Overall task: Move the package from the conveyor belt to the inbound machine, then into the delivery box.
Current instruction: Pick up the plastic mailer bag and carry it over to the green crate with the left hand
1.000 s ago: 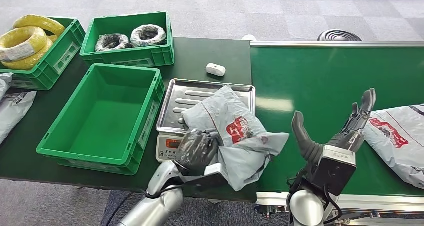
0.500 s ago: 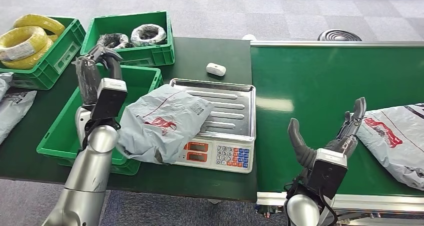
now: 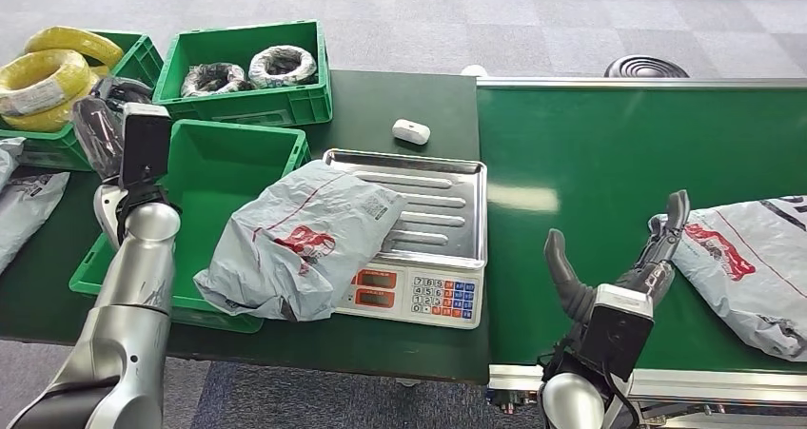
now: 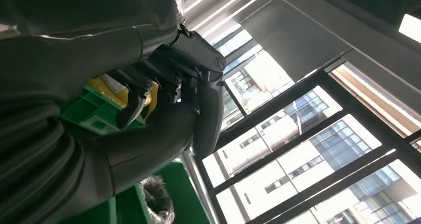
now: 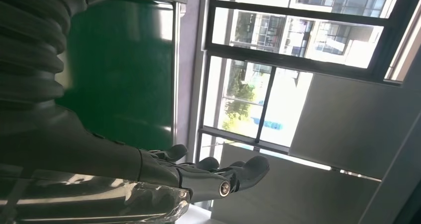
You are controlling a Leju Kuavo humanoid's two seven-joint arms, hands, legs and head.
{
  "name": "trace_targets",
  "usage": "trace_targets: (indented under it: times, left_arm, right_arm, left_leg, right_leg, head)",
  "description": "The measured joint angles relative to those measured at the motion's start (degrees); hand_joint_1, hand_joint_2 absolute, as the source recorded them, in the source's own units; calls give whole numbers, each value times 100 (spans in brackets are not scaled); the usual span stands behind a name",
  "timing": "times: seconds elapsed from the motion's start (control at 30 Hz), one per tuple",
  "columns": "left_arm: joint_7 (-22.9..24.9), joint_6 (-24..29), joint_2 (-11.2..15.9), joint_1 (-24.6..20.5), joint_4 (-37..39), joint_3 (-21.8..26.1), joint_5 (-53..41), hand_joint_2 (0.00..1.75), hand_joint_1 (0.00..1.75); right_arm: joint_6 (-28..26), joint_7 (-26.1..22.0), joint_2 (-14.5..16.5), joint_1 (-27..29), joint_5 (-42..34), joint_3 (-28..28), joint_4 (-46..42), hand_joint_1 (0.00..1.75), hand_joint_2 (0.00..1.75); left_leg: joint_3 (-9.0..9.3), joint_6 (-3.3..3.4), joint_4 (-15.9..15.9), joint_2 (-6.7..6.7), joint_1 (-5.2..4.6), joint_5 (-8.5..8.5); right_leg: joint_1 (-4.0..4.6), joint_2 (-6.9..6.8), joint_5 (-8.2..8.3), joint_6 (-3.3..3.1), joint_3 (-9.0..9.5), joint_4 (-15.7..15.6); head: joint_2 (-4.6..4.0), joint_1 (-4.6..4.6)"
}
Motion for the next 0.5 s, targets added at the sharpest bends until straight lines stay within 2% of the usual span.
trace_targets:
  times: [0.17,0.33,0.5]
  left_arm:
    - [-31,-494,-76,197,16,-144,-342,175,0]
    - [305,-1060,-255,874,-573,-981,-1285,175,0]
    - [390,-1358,-351,1448,-944,-1784,-1638,175,0]
  right_arm:
    - [-3,11,0,48,3,-3,0,0,175]
    - [74,104,4,50,72,-34,-5,0,175]
    - [182,158,5,73,136,-68,-10,0,175]
  left_leg:
    - [0,1,1,0,-4,-1]
    - [-1,2,1,0,-11,-2]
    - [-1,3,0,0,-15,-3]
  right_leg:
    - [-7,0,0,0,-1,-1]
    - [-11,0,0,1,-1,-3]
    - [-10,1,0,1,-3,-3]
  head:
    - [0,-1]
    - [0,1]
    - [0,-1]
